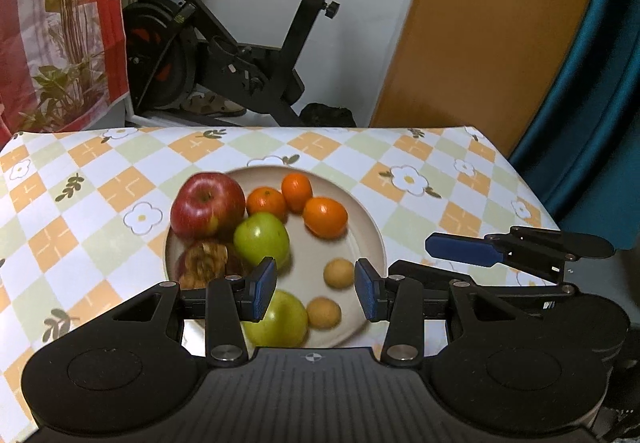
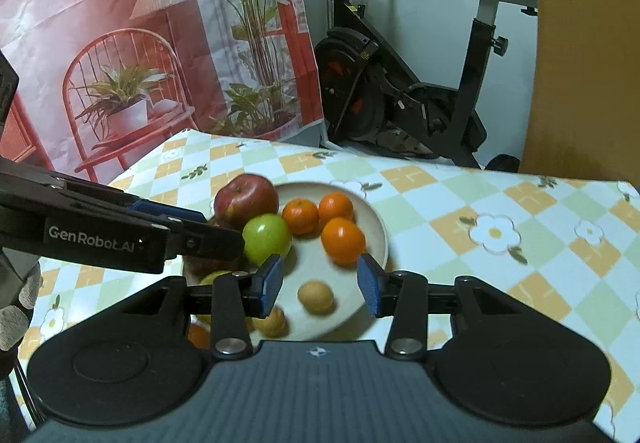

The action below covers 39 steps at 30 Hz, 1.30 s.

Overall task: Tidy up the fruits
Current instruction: 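Lift the left tool back toward the remaining mandarins beside the plate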

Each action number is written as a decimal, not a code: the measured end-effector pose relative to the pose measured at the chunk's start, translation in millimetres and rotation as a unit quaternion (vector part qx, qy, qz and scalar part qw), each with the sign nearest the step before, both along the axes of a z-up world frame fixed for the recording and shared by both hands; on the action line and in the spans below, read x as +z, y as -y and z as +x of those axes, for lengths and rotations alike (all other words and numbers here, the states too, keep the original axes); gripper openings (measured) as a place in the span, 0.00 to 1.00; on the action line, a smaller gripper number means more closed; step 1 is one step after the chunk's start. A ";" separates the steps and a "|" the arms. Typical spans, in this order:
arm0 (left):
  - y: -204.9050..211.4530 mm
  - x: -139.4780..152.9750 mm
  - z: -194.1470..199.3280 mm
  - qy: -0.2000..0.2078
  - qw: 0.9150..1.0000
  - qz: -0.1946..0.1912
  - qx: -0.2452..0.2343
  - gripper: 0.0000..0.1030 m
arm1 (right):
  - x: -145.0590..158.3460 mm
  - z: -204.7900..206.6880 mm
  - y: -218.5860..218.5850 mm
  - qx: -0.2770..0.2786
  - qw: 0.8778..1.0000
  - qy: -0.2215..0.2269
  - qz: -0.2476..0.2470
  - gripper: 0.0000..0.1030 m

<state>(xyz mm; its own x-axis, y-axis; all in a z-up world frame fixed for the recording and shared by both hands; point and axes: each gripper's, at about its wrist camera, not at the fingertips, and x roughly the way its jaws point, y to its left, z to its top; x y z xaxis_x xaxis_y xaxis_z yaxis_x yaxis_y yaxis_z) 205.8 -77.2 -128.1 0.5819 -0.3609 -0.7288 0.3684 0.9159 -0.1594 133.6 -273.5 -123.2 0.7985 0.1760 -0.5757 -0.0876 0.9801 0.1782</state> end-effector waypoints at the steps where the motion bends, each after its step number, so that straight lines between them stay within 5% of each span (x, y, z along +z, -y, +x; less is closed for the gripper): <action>1: 0.8 -0.4 -3.3 0.000 1.000 0.001 -0.001 0.44 | -0.2 -2.9 0.5 -0.002 1.000 -0.001 0.003 0.44; 17: 4.8 -20.4 -30.1 -0.015 1.000 0.009 -0.014 0.44 | -22.2 -43.8 -0.9 -0.017 1.000 -0.018 0.012 0.46; 39: 4.7 -28.7 -23.4 -0.033 0.999 -0.005 -0.020 0.44 | -34.8 -46.3 -5.2 -0.007 0.999 -0.032 0.012 0.46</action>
